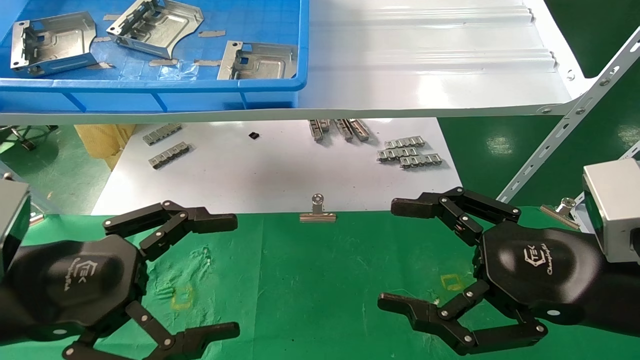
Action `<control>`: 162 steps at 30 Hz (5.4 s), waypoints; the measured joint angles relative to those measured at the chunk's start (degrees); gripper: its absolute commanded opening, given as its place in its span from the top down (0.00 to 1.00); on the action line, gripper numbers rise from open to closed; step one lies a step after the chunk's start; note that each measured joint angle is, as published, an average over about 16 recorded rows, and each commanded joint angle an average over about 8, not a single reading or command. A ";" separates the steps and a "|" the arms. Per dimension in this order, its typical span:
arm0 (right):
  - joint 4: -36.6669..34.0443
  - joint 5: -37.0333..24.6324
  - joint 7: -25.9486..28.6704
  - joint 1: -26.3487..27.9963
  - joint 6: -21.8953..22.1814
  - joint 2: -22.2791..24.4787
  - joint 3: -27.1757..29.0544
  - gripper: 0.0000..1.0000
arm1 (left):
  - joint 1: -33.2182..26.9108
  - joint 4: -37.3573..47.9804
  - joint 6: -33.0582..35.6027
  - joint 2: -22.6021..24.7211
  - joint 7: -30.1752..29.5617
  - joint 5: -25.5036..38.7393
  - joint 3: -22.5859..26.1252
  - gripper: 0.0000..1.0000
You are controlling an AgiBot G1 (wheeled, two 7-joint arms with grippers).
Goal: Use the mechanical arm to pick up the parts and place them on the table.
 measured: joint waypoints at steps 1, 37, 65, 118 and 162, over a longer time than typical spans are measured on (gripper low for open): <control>0.00 0.00 0.00 0.00 0.00 0.00 0.00 1.00 | 0.00 0.00 0.00 0.00 0.00 0.00 0.00 0.00; 0.00 0.00 0.00 0.00 0.00 0.00 0.00 1.00 | 0.01 -0.01 -0.01 0.00 -0.01 -0.01 0.00 0.00; 0.00 0.00 0.00 0.00 0.00 0.00 0.00 1.00 | -37.52 31.54 -9.21 13.60 -1.57 23.33 8.52 0.00; 0.00 0.00 0.00 0.00 0.00 0.00 0.00 0.00 | -57.28 73.32 -36.50 25.62 6.49 38.38 14.08 1.00; 0.00 0.00 0.00 0.00 0.00 0.00 -0.01 0.00 | -44.30 42.34 6.24 11.94 25.22 17.30 17.48 1.00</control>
